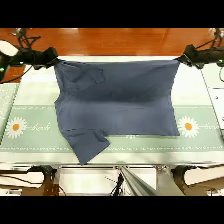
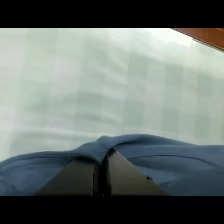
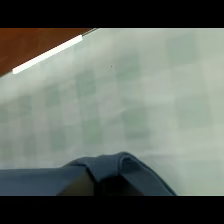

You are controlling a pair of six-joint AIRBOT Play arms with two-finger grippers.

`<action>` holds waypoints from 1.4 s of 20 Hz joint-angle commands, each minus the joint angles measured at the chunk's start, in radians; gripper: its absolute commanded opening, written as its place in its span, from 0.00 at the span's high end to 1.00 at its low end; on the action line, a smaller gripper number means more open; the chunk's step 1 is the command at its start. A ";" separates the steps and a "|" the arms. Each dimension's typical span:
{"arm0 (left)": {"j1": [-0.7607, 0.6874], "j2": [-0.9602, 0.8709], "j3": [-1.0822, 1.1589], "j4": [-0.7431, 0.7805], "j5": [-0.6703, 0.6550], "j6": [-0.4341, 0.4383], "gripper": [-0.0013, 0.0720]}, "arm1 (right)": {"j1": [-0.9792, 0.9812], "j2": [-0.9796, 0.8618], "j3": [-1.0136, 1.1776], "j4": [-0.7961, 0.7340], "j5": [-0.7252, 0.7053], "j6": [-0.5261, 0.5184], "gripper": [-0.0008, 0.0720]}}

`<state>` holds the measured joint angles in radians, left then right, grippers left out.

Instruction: Fold the shirts.

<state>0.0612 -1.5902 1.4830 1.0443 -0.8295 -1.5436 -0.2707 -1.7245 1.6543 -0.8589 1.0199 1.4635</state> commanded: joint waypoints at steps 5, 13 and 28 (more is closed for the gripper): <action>0.006 -0.071 0.032 -0.016 -0.089 -0.013 0.95 | -0.011 -0.166 0.113 0.079 0.127 0.025 0.95; 0.069 -0.080 -0.051 0.105 -0.626 0.096 0.95 | -0.050 -0.156 0.064 -0.243 0.515 -0.054 0.95; 0.070 0.121 -0.312 0.177 -0.644 0.093 0.02 | -0.066 0.130 -0.221 -0.334 0.380 0.013 0.13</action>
<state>0.1230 -1.5681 1.2606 1.1740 -1.4807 -1.4513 -0.3138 -1.7226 1.5230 -1.1343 1.4517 1.4746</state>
